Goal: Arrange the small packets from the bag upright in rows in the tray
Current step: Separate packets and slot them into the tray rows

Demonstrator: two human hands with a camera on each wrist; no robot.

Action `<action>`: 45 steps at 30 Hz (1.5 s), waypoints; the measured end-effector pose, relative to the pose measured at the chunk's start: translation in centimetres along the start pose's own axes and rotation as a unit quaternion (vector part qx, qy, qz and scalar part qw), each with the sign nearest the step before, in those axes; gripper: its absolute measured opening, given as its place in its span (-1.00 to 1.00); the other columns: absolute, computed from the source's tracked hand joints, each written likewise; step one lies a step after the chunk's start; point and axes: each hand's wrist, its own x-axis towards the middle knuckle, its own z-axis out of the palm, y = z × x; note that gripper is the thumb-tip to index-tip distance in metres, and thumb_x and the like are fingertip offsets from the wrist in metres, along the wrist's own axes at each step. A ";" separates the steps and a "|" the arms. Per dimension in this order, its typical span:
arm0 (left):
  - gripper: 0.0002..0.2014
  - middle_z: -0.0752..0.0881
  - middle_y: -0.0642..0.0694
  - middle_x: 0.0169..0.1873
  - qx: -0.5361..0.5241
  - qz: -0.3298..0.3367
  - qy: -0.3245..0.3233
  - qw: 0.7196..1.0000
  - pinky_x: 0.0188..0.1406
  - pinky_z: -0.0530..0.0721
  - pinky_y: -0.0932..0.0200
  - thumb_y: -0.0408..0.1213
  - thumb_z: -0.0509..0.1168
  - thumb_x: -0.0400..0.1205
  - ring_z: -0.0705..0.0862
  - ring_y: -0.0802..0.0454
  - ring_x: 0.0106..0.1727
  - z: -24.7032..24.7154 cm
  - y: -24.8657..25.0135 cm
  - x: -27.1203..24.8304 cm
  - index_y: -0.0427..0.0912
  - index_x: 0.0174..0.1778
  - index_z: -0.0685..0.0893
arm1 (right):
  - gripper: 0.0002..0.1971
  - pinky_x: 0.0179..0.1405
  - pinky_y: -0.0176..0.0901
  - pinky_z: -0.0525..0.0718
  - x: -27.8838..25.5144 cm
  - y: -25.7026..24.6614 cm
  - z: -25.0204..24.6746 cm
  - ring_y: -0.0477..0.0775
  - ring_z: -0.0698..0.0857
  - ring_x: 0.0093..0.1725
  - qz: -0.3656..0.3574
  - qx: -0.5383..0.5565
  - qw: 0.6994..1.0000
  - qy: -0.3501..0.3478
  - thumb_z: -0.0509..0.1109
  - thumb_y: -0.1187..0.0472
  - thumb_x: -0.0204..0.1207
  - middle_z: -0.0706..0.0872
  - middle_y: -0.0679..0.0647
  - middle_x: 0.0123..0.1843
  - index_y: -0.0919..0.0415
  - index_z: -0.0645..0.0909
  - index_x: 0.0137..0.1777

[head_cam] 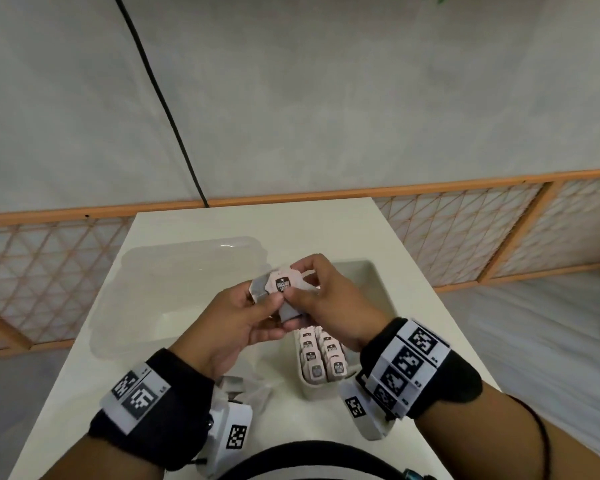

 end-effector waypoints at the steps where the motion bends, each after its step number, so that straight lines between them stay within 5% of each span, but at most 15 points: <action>1: -0.68 0.77 -0.33 0.03 -0.008 0.000 0.000 1.000 -0.13 0.79 0.15 -0.27 0.32 0.56 0.76 -0.18 -0.03 0.1 0.0 0.3 -0.22 0.22 0.66 | -0.80 -0.12 0.11 0.80 0.2 0.1 -0.2 0.17 0.74 -0.26 -0.012 -0.007 1.000 0.012 0.35 0.33 0.60 0.58 0.16 -0.04 0.25 0.45 0.17; 7: -0.66 0.75 -0.32 0.13 -0.044 0.007 -0.040 0.998 0.09 0.75 -0.03 -0.56 0.23 0.60 0.74 -0.25 0.12 0.6 0.2 1.7 -0.28 0.30 0.58 | -0.87 -0.02 0.24 0.72 1.5 0.9 -0.9 0.24 0.70 -0.13 -0.043 -0.118 0.988 0.085 0.45 0.12 0.43 0.70 0.24 -0.09 -0.02 0.60 -0.04; 13: -0.69 0.80 -0.19 -0.03 -0.024 0.022 0.006 0.999 -0.14 0.79 0.17 -0.57 0.26 0.60 0.79 -0.03 -0.09 0.8 0.2 2.9 -0.23 0.22 0.62 | -0.84 -0.35 -0.50 0.52 2.3 0.6 -2.4 -0.08 0.59 -0.28 -0.080 -0.191 0.973 0.105 0.49 0.18 0.47 0.66 0.02 -0.06 0.02 0.63 0.02; 20: -0.71 0.78 -0.09 -0.24 0.003 0.022 0.034 0.999 -0.31 0.74 0.28 -0.56 0.32 0.56 0.73 0.08 -0.30 0.9 -0.2 3.7 -0.19 0.15 0.66 | -0.92 -0.12 -0.07 0.68 3.5 1.2 -2.6 -0.02 0.68 -0.27 -0.072 -0.181 0.977 0.084 0.53 0.07 0.43 0.76 -0.07 -0.20 0.03 0.74 -0.14; 25: -0.79 0.76 -0.13 -0.23 -0.016 0.007 0.053 0.998 -0.35 0.73 0.27 -0.42 0.31 0.61 0.69 0.06 -0.34 0.8 -0.5 4.1 -0.18 0.14 0.67 | -0.92 -0.34 -0.35 0.58 3.1 1.3 -3.3 -0.11 0.58 -0.38 -0.082 -0.113 0.986 0.087 0.53 0.21 0.46 0.72 0.17 -0.32 0.20 0.78 -0.10; 28: -0.83 0.74 -0.20 -0.29 -0.020 -0.003 0.072 0.997 -0.41 0.73 0.28 -0.42 0.29 0.62 0.70 0.05 -0.41 0.6 -0.8 4.2 -0.27 0.11 0.65 | -0.95 -0.24 -0.22 0.60 3.4 1.5 -4.2 -0.08 0.61 -0.33 -0.062 -0.080 0.991 0.093 0.52 0.25 0.45 0.72 0.10 -0.30 0.22 0.75 -0.19; 33: -0.79 0.77 -0.26 -0.23 -0.005 -0.011 0.101 0.995 -0.42 0.74 0.27 -0.42 0.31 0.62 0.72 0.00 -0.40 0.1 -1.4 4.3 -0.29 0.17 0.64 | -0.89 -0.41 -0.30 0.47 4.5 1.8 -7.5 -0.08 0.54 -0.41 0.018 -0.117 0.990 0.082 0.52 0.28 0.41 0.63 0.00 -0.39 0.13 0.64 -0.27; 35: -0.75 0.76 -0.31 -0.19 -0.006 -0.015 0.110 0.994 -0.43 0.73 0.27 -0.42 0.32 0.60 0.71 -0.02 -0.39 -0.1 -1.7 4.3 -0.31 0.21 0.63 | -0.93 -0.39 -0.26 0.53 5.1 1.7 -8.7 -0.04 0.60 -0.36 0.065 -0.270 0.960 0.047 0.48 0.30 0.43 0.67 0.02 -0.34 0.17 0.63 -0.19; 38: -0.72 0.76 -0.29 -0.20 -0.005 -0.022 0.111 0.994 -0.45 0.73 0.28 -0.44 0.32 0.60 0.72 -0.01 -0.41 0.0 -1.9 4.4 -0.36 0.24 0.61 | -0.95 -0.26 -0.26 0.71 6.2 2.7 -9.6 0.01 0.73 -0.25 0.172 -0.485 0.855 -0.061 0.43 0.32 0.47 0.78 0.07 -0.18 0.26 0.70 -0.09; 41: -0.70 0.76 -0.27 -0.22 -0.001 -0.029 0.108 0.994 -0.45 0.73 0.28 -0.44 0.32 0.60 0.73 0.02 -0.42 0.2 -2.0 4.6 -0.34 0.27 0.60 | -0.90 0.02 -0.21 0.68 7.0 4.2 -9.8 0.03 0.72 -0.06 0.211 -0.592 0.768 -0.124 0.52 0.23 0.41 0.70 -0.15 -0.15 0.16 0.72 -0.09; 45: -0.70 0.78 -0.23 -0.26 0.005 -0.035 0.107 0.994 -0.44 0.73 0.28 -0.43 0.33 0.60 0.72 0.01 -0.41 0.1 -2.1 4.6 -0.32 0.25 0.61 | -0.72 0.22 0.00 0.67 7.0 3.9 -9.3 0.15 0.72 0.17 0.218 -0.643 0.714 -0.170 0.49 0.23 0.44 0.75 0.14 0.16 0.24 0.73 0.14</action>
